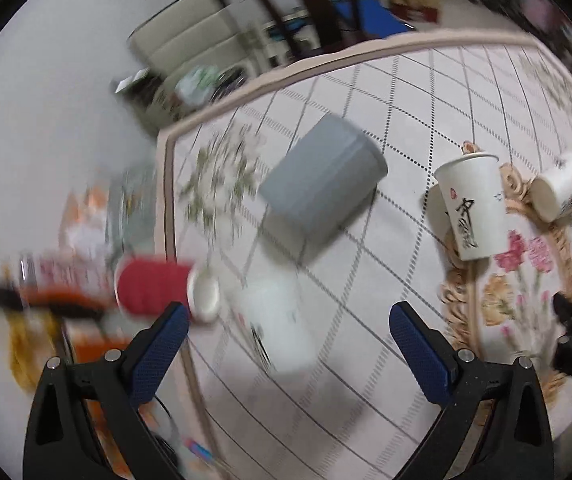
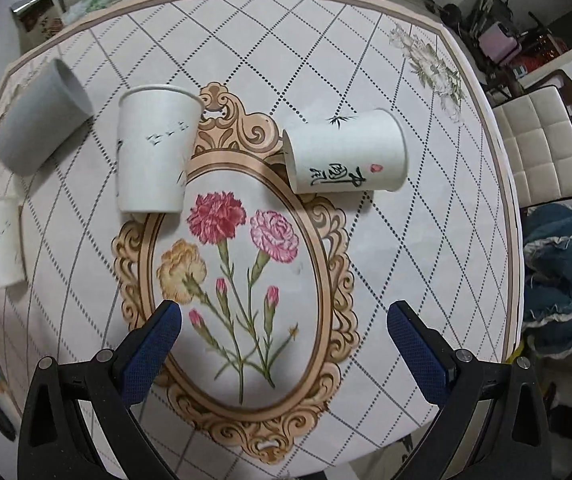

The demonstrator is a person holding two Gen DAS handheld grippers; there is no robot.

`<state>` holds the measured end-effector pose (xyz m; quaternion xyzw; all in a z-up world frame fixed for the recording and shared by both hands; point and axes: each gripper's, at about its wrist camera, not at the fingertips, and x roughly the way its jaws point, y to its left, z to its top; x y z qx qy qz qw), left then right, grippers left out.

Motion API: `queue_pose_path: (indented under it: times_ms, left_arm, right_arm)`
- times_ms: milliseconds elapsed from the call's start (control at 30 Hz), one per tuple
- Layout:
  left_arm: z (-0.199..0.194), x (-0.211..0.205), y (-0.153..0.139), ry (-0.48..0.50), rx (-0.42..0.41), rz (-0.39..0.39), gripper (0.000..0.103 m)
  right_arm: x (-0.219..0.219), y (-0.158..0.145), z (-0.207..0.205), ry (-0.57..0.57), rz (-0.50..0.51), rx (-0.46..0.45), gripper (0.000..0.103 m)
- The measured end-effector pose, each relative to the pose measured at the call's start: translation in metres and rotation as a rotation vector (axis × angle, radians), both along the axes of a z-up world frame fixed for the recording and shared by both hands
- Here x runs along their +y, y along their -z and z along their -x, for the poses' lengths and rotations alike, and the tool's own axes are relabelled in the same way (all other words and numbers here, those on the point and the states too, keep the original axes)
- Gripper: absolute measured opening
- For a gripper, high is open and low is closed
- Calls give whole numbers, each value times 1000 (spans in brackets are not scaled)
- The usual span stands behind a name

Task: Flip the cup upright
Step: 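Reach the left gripper to the grey mug lying on its side and grasp it, then lift the grey mug with the left gripper and rotate it upright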

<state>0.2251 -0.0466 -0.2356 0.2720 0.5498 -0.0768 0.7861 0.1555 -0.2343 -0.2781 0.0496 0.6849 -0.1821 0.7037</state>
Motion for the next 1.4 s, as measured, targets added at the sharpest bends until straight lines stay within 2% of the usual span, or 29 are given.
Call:
queue_pose_path:
  times_ms: [133,267,533,767,867,1200,1400]
  left_arm:
    - [-26,-16,14,160,-14,-100,102]
    - [-48,-30,32,271,-1,-158,102]
    - [-77,-53,66,347,68,-185,102]
    - [-85,-65,98,380,125,-222,102]
    - [-87,-67,104,398,82,-257,87]
    - [-91,-56,89,331,65,-191,85]
    - [-83,-43,62,272,44,-132,85]
  right_arm:
    - [-9,12,-7,41,-2,23,103]
    - [-19,21,-10,82,-2,36,103]
    - [-32,32,-21,126,-6,48,103]
    - [-35,40,-32,129,-5,59,103]
    - [-37,40,-36,127,1,60,103]
    - [-38,29,-32,131,18,49,103]
    - [-35,12,-26,132,25,22,103]
